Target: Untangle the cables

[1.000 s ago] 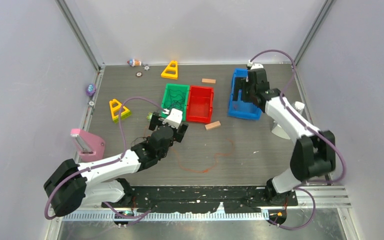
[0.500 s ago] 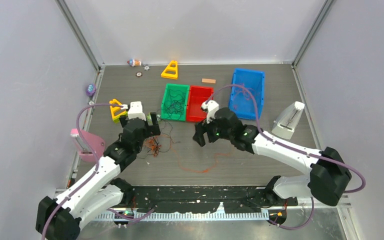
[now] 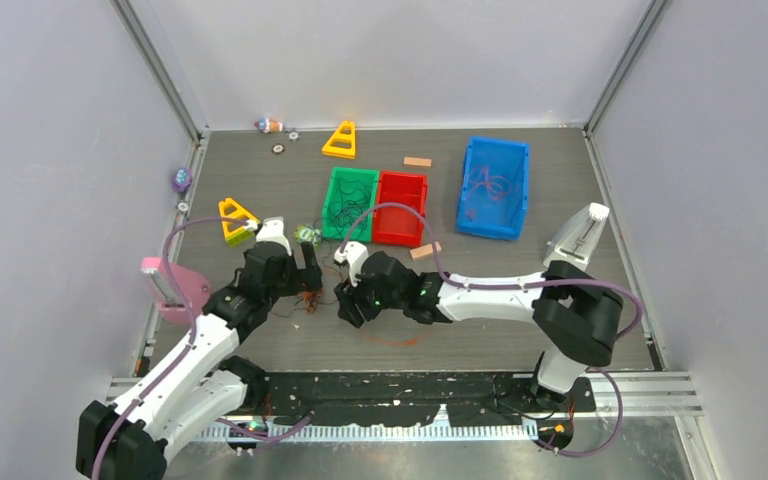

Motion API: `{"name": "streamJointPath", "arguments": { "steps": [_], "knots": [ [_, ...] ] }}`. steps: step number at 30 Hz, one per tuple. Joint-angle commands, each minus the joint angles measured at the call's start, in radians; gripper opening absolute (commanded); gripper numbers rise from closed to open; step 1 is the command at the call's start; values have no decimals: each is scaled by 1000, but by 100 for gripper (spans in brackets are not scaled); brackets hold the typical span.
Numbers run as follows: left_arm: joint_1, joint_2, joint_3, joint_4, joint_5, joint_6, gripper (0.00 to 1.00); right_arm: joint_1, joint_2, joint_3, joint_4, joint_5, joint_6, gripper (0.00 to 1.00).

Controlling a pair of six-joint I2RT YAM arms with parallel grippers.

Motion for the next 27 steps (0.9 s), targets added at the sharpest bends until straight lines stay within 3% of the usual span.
{"name": "streamJointPath", "arguments": {
  "steps": [1, 4, 6, 8, 13, 16, 17, 20, 23, 27],
  "knots": [
    [5, 29, -9, -17, 47, -26, 99, 16, 32, 46, 66, 80, 11, 49],
    [5, 85, 7, -15, 36, -29, 98, 16, 22, 22, 77, 107, 24, 21],
    [6, 136, 22, -5, 37, -31, 96, 17, -4, -3, 81, 122, 32, 8],
    [7, 188, 39, 3, 35, -30, 85, 17, -40, -39, 91, 136, 41, 6],
    [12, 293, 60, 37, 17, -50, 51, 17, -161, -132, 107, 153, 50, 5],
    [22, 297, 71, 33, 5, -72, 7, 15, -227, -155, 29, 212, 65, 5],
    [24, 277, 72, 23, -12, -79, 0, 15, -244, -166, 7, 272, 68, 5],
    [50, 176, 65, -2, -53, -86, 0, -23, -360, -215, -130, 417, 108, 5],
    [123, 80, 58, -38, -32, -100, 0, -126, -538, -269, -239, 448, 160, 5],
    [244, -52, 40, -73, 9, -118, 0, -418, -811, -331, -417, 468, 204, 5]
  ]
}}
